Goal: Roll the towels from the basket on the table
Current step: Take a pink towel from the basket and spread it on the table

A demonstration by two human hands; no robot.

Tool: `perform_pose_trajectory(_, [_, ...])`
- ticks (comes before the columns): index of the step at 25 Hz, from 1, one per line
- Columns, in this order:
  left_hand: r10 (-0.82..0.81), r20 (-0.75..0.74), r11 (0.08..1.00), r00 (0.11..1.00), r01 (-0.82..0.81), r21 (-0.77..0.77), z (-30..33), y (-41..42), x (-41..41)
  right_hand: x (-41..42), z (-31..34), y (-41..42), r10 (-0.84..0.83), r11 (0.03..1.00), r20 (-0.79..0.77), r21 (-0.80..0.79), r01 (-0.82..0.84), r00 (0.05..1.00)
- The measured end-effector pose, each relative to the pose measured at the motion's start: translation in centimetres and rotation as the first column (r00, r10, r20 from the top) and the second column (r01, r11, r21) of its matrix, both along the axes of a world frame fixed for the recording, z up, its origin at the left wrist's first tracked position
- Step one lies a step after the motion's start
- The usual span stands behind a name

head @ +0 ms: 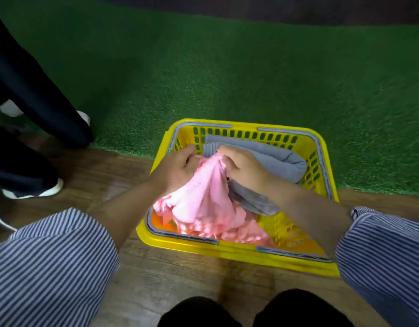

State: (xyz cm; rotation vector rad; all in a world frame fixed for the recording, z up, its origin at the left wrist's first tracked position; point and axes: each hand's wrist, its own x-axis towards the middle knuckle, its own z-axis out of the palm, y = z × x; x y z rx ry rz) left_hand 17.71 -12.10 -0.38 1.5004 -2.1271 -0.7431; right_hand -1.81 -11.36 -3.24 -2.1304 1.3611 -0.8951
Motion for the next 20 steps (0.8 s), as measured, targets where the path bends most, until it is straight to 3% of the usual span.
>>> perform_pose_trajectory(8, [0.144, -0.065, 0.99, 0.988, -0.143, 0.018, 20.2, 0.0, 0.3, 1.4, 21.8, -1.4, 0.068, 0.998, 0.044, 0.005, -0.068, 0.997])
perform_pose_trajectory(12, [0.197, -0.129, 0.98, 0.972, -0.197, 0.018, 33.7, -0.6, -0.3, 0.0, 35.6, -1.8, 0.034, 0.999, 0.035, 0.025, -0.035, 0.999])
perform_pose_trajectory(17, [0.16, -0.236, 0.985, 0.959, -0.169, -0.017, 52.0, -2.3, -2.4, -2.5, 54.6, -2.8, -0.036, 0.998, 0.032, -0.047, 0.037, 0.999])
perform_pose_trajectory(20, [0.083, -0.28, 0.99, 0.956, -0.111, -0.084, 61.9, -2.4, -3.9, -3.8, 65.8, -2.7, -0.055, 0.981, 0.028, -0.185, 0.059, 0.998])
